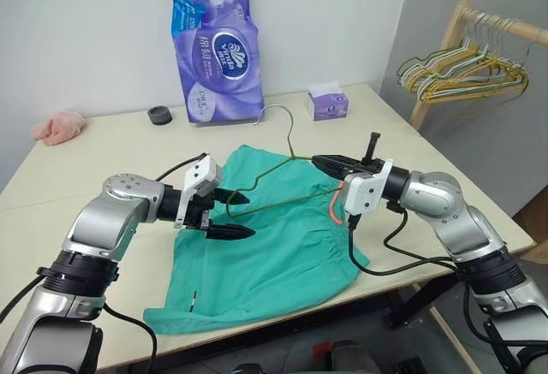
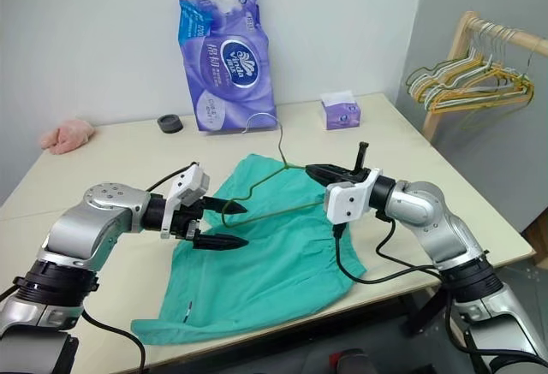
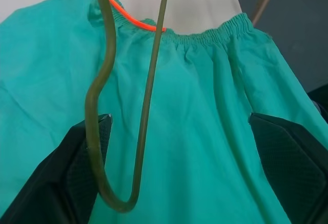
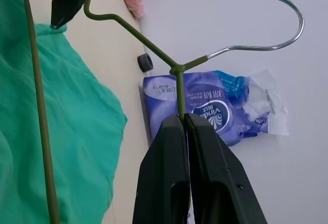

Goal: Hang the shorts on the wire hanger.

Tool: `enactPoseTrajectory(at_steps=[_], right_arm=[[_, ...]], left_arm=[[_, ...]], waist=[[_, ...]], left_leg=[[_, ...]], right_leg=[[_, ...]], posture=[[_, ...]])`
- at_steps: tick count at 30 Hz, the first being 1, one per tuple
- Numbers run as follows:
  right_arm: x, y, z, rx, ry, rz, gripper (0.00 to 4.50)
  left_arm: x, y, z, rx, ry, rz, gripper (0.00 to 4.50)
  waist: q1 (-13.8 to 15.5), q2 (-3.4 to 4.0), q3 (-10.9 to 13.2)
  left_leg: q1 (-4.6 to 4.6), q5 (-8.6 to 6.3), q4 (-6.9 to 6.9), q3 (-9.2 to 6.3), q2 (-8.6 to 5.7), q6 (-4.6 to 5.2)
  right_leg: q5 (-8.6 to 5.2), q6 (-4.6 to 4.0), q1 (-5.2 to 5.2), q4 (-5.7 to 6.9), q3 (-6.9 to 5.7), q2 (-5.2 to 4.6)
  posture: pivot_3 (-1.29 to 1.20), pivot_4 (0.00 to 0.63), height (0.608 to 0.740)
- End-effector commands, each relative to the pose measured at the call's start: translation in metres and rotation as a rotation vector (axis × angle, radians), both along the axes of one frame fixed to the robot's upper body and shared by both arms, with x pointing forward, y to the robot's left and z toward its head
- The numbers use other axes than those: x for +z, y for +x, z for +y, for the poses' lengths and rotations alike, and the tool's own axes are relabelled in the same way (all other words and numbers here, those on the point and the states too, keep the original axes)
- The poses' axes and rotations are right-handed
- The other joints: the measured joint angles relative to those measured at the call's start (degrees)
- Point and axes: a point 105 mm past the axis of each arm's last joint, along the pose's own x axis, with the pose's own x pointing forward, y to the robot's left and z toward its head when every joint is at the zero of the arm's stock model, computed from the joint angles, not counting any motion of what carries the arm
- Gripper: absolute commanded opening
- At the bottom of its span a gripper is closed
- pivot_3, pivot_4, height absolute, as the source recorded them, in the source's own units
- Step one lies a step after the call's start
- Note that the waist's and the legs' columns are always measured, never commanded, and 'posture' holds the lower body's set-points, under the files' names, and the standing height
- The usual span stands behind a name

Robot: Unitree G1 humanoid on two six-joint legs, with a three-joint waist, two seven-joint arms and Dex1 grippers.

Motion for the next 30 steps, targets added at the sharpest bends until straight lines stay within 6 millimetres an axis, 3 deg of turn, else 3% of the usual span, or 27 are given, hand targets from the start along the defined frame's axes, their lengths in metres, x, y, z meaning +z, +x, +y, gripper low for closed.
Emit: enactPoseTrajectory(at_steps=[1,11,13,18,21,25,30], right_arm=[[0.022,-0.005,0.001,0.024,0.046,-0.061,0.00],[0.019,-0.007,0.001,0.028,0.052,-0.022,0.00],[0.014,-0.008,0.001,0.032,0.035,-0.007,0.00],[0.000,-0.012,-0.001,0.048,-0.054,0.004,0.00],[-0.003,-0.014,-0.012,0.039,-0.090,0.010,0.71],[-0.003,-0.015,-0.032,-0.008,-0.118,0.089,2.07],[-0.002,-0.013,-0.060,-0.117,-0.124,0.326,3.73]], left_arm=[[0.009,0.001,-0.001,-0.010,-0.004,-0.018,3.42],[0.004,-0.003,-0.007,-0.023,-0.010,-0.012,0.33],[0.004,-0.003,-0.008,-0.022,-0.012,-0.014,0.04],[0.003,-0.003,-0.010,-0.018,-0.015,-0.018,0.04],[0.000,0.000,-0.009,0.002,-0.003,-0.039,0.00],[-0.003,0.006,-0.008,0.033,0.015,-0.076,0.00],[-0.003,0.006,-0.009,0.016,0.029,-0.095,0.00]], waist=[[-0.10,0.00,0.00],[-0.10,0.01,0.01],[-0.10,0.01,0.01],[-0.10,0.02,0.01],[-0.07,0.01,0.01],[0.03,0.00,0.02],[0.01,0.00,0.02]], left_leg=[[0.00,0.00,0.00,0.00,0.00,0.00],[0.00,0.00,-0.01,0.01,0.00,0.00],[0.00,0.00,-0.01,0.00,0.00,0.00],[0.00,0.00,-0.01,0.01,0.00,0.00],[0.00,0.00,-0.01,0.01,0.00,0.00],[-0.01,0.00,0.00,0.01,0.00,0.00],[-0.01,-0.04,0.00,0.02,0.03,0.07]], right_leg=[[0.00,0.00,-0.01,0.01,0.00,0.00],[0.00,0.00,-0.01,0.01,0.01,0.00],[0.00,0.00,-0.01,0.01,0.00,0.00],[0.00,0.00,-0.01,0.01,0.01,0.00],[0.00,0.00,-0.01,0.00,0.00,0.00],[0.00,0.00,0.01,-0.01,0.01,-0.01],[0.00,0.00,0.03,-0.02,-0.01,-0.01]], posture=[[-0.15,0.000,0.740],[-0.16,0.000,0.740],[-0.16,0.000,0.740],[-0.16,0.000,0.740],[-0.16,0.000,0.740],[-0.18,0.000,0.740],[-0.18,0.000,0.740]])
